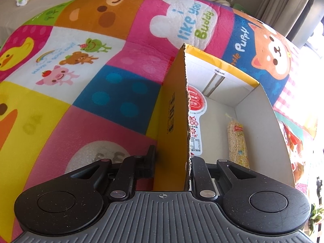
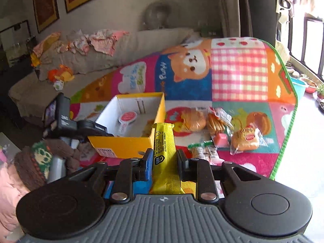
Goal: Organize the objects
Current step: 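Lift the yellow stick snack into the box and release it with the right gripper, then move the right gripper to the white-green snack packet and grasp it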
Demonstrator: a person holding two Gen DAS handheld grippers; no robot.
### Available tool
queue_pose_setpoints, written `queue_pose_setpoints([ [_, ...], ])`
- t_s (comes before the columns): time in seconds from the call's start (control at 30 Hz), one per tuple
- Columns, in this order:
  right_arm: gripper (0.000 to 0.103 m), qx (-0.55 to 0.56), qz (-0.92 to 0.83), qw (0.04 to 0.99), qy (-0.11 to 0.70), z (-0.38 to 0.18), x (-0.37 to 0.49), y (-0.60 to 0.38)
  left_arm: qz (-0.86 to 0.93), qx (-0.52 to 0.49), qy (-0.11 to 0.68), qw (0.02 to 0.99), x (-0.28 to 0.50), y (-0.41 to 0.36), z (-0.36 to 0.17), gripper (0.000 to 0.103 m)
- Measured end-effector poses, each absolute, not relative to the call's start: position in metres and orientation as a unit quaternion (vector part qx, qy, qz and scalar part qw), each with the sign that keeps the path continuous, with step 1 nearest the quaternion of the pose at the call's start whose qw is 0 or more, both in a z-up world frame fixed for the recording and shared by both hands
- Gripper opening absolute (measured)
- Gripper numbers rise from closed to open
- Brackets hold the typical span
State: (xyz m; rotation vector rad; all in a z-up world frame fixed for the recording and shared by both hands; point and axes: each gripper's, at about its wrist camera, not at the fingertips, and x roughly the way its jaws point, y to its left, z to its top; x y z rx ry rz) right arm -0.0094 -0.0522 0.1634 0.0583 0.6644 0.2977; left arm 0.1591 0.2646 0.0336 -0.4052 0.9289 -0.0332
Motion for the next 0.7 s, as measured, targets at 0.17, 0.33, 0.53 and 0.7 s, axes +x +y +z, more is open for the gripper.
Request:
queue_pose_setpoints([
  [0.17,0.024,0.037,0.174,0.93,0.322,0.173,0.008,-0.031,-0.018,-0.193,0.444,0.875,0.159,0.265,0.033,0.018],
  [0.33,0.024,0.043,0.192,0.937,0.29,0.183,0.035,-0.001,-0.021,-0.193,0.444,0.875,0.159,0.266,0.033,0.018],
  [0.53,0.039,0.063,0.204,0.943,0.255,0.185,0.099,0.027,-0.026,-0.187,0.446,0.875,0.158,0.266,0.034,0.018],
  [0.7,0.04,0.072,0.167,0.94,0.288,0.155,0.109,0.013,-0.026,-0.174,0.447,0.877,0.159,0.263,0.034,0.018],
])
